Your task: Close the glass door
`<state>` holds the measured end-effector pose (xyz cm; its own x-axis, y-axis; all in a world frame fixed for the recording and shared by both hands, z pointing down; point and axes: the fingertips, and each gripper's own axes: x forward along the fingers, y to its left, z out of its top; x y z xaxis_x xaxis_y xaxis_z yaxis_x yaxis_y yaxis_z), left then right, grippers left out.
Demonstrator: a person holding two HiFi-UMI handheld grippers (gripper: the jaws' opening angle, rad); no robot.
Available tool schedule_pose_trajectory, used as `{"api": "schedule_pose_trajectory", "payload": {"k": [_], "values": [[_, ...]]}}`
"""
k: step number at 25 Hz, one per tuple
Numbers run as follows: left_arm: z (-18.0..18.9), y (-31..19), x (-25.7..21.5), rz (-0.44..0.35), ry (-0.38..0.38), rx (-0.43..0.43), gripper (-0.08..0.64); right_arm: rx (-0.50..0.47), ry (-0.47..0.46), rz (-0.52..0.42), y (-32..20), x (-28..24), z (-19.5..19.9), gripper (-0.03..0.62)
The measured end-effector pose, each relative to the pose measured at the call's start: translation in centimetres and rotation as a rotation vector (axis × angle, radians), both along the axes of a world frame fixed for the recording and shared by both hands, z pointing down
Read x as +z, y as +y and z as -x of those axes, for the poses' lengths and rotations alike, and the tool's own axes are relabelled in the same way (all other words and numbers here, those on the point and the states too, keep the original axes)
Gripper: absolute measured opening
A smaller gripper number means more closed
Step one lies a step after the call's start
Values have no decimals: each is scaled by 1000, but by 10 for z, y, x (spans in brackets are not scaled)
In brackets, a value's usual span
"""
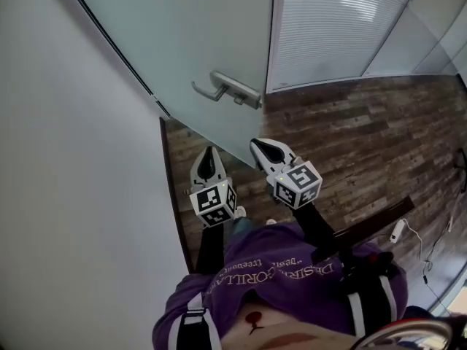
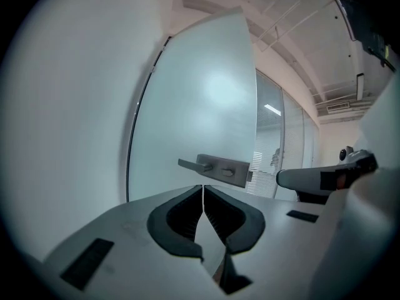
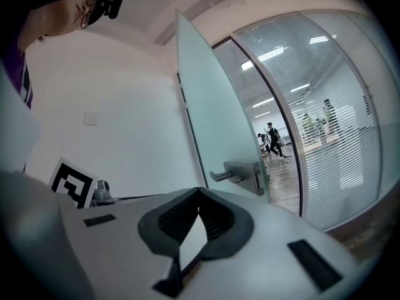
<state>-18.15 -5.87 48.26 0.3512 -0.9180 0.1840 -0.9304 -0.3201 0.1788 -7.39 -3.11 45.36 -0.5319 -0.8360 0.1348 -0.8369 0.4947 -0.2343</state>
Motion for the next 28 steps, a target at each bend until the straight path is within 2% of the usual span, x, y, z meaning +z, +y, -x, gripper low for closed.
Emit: {"api": "schedule_pose_trajectory", "payload": {"k": [5,9,11,13,17,20,24,28], "values": [[2,-42,-11,-42,-74,97,2,60,-7,-6,-27,-6,10,-3],[-3,-75,-10,-84,-208,183,2,98,-4,-2,-41,-3,12,-3],[-1,-95,-8,-115,-308,171,3,115,0,-4,-47,-3,11,-3],[0,-113,-3,-154,-430,170,45,133,2,-1,-51,-2,11,-3],[-13,-140,12,-269,-760,268,112,168,-8,9,-58,0,7,-3],[-28,-153,13,-373,-958,315,126,188,-4,11,-63,1,4,-3],[-41,-162,14,-449,-1157,328,126,215,3,9,-69,1,-1,-3],[-46,-164,14,-525,-1239,347,126,234,5,15,-72,2,-2,-3]]}}
